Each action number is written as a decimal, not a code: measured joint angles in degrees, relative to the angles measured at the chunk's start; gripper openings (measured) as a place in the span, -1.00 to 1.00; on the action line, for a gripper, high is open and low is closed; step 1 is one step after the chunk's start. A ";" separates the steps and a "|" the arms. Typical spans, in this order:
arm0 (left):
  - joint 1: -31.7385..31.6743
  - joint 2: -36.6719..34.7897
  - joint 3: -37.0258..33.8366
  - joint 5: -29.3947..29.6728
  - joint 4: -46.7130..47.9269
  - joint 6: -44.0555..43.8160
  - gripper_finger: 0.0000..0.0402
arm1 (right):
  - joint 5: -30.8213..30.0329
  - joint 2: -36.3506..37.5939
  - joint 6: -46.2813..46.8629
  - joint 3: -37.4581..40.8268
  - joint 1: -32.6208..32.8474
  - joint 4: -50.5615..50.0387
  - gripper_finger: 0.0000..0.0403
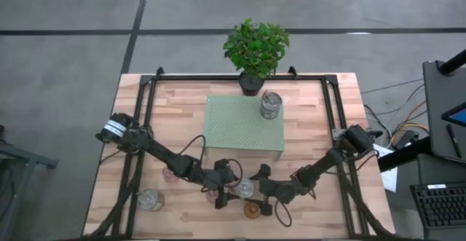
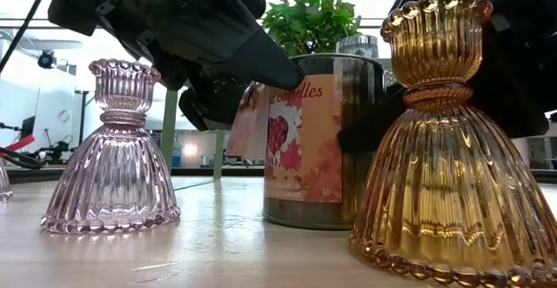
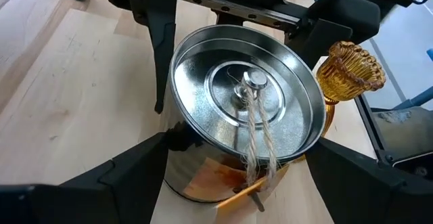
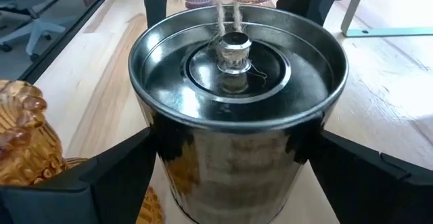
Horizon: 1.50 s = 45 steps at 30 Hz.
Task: Pick & Place candle stick holders
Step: Align the left silver candle with the other silver candle on the shelf
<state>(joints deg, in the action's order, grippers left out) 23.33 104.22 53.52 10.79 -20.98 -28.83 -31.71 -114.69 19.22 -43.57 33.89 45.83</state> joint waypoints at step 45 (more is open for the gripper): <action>0.22 -7.48 0.63 -6.38 14.83 3.29 0.93 | -0.03 2.37 -3.69 0.48 -0.11 2.49 0.65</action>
<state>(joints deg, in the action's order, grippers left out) 23.55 96.74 54.15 4.40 -6.15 -25.54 -31.74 -112.33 15.54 -43.09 33.78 48.32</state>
